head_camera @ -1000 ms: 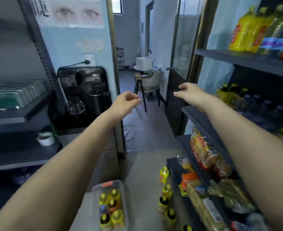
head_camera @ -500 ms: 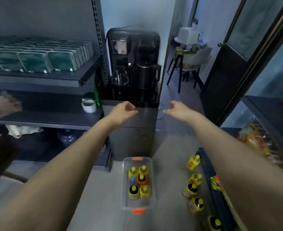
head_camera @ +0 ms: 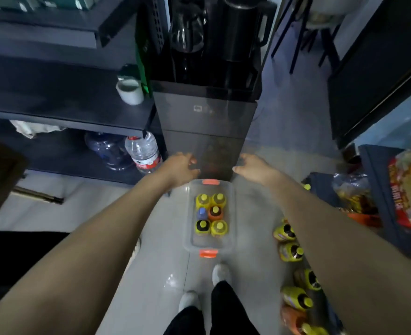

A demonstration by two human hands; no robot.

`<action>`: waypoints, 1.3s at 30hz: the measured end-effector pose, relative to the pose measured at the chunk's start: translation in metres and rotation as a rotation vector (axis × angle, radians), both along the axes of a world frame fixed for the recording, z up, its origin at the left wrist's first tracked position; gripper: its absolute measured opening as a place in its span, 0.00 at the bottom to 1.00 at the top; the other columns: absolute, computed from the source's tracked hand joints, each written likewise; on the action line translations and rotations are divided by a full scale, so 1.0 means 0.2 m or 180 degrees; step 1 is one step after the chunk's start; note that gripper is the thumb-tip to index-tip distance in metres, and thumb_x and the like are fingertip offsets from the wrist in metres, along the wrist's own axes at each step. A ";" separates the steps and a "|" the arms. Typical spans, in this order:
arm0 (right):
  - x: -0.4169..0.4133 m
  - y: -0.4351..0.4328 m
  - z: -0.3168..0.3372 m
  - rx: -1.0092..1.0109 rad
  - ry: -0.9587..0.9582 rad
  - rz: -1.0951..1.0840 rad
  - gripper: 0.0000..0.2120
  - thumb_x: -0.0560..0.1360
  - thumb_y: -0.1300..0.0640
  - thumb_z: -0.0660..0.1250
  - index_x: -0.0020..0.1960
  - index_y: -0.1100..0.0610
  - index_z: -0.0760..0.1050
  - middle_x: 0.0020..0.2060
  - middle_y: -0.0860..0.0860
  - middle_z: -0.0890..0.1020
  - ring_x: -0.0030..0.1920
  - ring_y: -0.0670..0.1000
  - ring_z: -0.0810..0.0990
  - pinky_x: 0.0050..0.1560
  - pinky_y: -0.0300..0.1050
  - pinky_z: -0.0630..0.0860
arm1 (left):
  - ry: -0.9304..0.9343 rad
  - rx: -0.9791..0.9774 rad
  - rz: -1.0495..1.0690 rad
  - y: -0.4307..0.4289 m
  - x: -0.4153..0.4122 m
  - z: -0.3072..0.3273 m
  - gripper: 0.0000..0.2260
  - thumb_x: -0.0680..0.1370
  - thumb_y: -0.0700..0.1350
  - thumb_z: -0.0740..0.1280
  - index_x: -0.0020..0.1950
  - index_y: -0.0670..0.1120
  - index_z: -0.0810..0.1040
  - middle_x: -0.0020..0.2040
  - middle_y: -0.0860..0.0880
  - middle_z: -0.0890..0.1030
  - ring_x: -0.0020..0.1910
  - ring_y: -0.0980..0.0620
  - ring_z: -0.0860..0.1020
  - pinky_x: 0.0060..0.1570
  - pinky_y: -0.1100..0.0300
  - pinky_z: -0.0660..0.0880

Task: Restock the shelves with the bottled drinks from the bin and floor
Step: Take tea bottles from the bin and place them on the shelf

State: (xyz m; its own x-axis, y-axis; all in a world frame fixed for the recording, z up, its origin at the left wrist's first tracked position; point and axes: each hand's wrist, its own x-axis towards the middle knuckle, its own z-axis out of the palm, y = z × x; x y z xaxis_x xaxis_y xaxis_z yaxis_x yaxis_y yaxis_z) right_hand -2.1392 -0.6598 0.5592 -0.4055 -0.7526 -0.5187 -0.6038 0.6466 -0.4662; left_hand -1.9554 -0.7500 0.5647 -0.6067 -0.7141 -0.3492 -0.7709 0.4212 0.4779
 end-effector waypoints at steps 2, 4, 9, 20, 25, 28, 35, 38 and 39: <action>-0.03 -0.02 -0.13 0.0104 -0.0081 0.0049 0.27 0.77 0.53 0.63 0.73 0.60 0.62 0.70 0.57 0.69 0.70 0.57 0.68 0.65 0.44 0.65 | -0.0186 0.0049 -0.0026 0.00 -0.04 -0.12 0.18 0.76 0.46 0.64 0.64 0.40 0.73 0.63 0.39 0.75 0.64 0.41 0.71 0.62 0.55 0.68; -0.07 -0.04 -0.27 0.0236 -0.0164 0.0093 0.29 0.77 0.52 0.63 0.74 0.61 0.59 0.70 0.58 0.68 0.70 0.57 0.68 0.66 0.44 0.64 | -0.0384 0.0093 -0.0071 -0.01 -0.10 -0.24 0.19 0.76 0.47 0.64 0.64 0.40 0.73 0.63 0.39 0.74 0.63 0.41 0.71 0.62 0.54 0.69; -0.15 -0.03 -0.61 0.0404 -0.0258 0.0214 0.25 0.77 0.55 0.63 0.72 0.60 0.64 0.68 0.58 0.71 0.68 0.57 0.70 0.62 0.43 0.67 | -0.0639 0.0179 -0.0135 -0.02 -0.21 -0.56 0.21 0.76 0.50 0.65 0.66 0.42 0.71 0.65 0.40 0.73 0.65 0.40 0.69 0.64 0.51 0.68; -0.10 0.05 -1.41 0.0951 -0.0399 0.0482 0.28 0.75 0.53 0.65 0.72 0.59 0.63 0.69 0.58 0.70 0.68 0.58 0.69 0.66 0.50 0.68 | -0.1024 0.0648 -0.0174 0.02 -0.19 -1.33 0.21 0.76 0.49 0.64 0.66 0.43 0.69 0.63 0.40 0.71 0.63 0.40 0.70 0.62 0.48 0.70; -0.05 0.10 -1.86 0.1107 -0.0365 0.0538 0.29 0.75 0.51 0.66 0.72 0.60 0.63 0.68 0.59 0.71 0.68 0.59 0.70 0.65 0.49 0.69 | -0.1125 0.0832 -0.0243 0.05 -0.16 -1.73 0.21 0.77 0.50 0.63 0.68 0.44 0.68 0.64 0.40 0.71 0.63 0.40 0.70 0.61 0.48 0.70; -0.03 0.13 -2.08 0.1177 -0.0329 0.0553 0.29 0.75 0.52 0.67 0.72 0.61 0.62 0.67 0.60 0.71 0.67 0.59 0.70 0.63 0.49 0.69 | -0.1141 0.0826 -0.0303 0.06 -0.15 -1.94 0.20 0.77 0.49 0.63 0.66 0.43 0.70 0.63 0.39 0.71 0.62 0.39 0.70 0.61 0.49 0.70; 0.00 0.15 -2.59 0.0999 -0.0237 0.0393 0.28 0.73 0.51 0.69 0.69 0.60 0.66 0.64 0.59 0.74 0.63 0.60 0.73 0.60 0.50 0.72 | -0.1156 0.0852 -0.0386 0.07 -0.13 -2.43 0.20 0.76 0.47 0.63 0.66 0.43 0.70 0.63 0.39 0.71 0.63 0.40 0.70 0.62 0.49 0.69; -0.01 0.15 -2.75 0.0825 -0.0218 0.0309 0.32 0.72 0.51 0.71 0.72 0.58 0.63 0.67 0.58 0.72 0.66 0.59 0.71 0.63 0.50 0.70 | -0.1165 0.0826 -0.0386 0.05 -0.15 -2.59 0.20 0.76 0.47 0.63 0.67 0.43 0.70 0.63 0.40 0.71 0.63 0.40 0.69 0.61 0.49 0.70; -0.01 0.15 -2.80 0.0776 -0.0209 0.0302 0.33 0.72 0.51 0.71 0.72 0.58 0.63 0.67 0.57 0.71 0.67 0.58 0.70 0.64 0.49 0.69 | -0.1171 0.0812 -0.0402 0.05 -0.15 -2.63 0.20 0.76 0.48 0.63 0.67 0.43 0.70 0.63 0.39 0.71 0.63 0.40 0.69 0.61 0.49 0.69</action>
State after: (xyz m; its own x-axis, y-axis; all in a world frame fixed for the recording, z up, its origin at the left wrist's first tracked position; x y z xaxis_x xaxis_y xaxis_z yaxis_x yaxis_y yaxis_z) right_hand -2.1413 -0.6297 -0.0002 -0.2985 -0.6354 -0.7121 -0.6407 0.6865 -0.3439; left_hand -1.9863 -0.7405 0.0380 -0.4861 -0.5060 -0.7125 -0.8589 0.4272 0.2826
